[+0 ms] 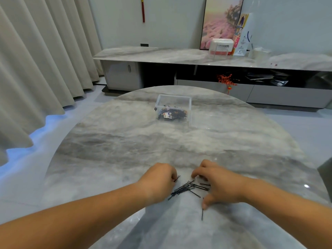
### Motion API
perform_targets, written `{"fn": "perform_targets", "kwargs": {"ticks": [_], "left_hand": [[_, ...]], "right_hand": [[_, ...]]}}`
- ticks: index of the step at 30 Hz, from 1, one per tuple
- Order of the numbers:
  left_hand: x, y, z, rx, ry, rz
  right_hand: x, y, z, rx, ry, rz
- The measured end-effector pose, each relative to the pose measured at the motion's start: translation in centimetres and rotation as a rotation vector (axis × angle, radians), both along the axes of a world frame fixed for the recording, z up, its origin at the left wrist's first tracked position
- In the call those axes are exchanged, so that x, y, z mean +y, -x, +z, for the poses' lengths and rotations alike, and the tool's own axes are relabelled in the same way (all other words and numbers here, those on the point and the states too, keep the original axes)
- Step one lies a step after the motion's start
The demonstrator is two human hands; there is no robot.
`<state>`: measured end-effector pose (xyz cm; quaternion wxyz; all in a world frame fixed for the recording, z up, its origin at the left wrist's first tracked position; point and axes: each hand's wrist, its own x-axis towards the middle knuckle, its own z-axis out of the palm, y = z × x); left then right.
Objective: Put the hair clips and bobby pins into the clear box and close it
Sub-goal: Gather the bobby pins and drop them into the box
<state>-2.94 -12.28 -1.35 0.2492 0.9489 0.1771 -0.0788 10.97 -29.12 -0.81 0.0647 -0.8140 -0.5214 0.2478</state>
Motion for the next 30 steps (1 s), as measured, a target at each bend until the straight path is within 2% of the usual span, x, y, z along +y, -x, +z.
{"fn": "perform_targets", "kwargs": {"ticks": [7,16,24,30], "left_hand": [[-0.4,-0.9,0.1,0.028,0.038,-0.037],[0.7,-1.7,0.8,0.123,0.04,-0.053],[2.1,-1.3,1.4,0.176,0.075,-0.093],[2.8,-1.4,1.4,0.173,0.146,-0.095]], "right_hand": [[0.2,0.5,-1.0,-0.008,-0.157,-0.053],[1.2,0.9,-1.2,0.033,-0.196,-0.096],[2.0,1.0,-0.7,-0.045,-0.088,-0.034],[2.2,1.0,0.0,0.04,-0.007,-0.064]]}}
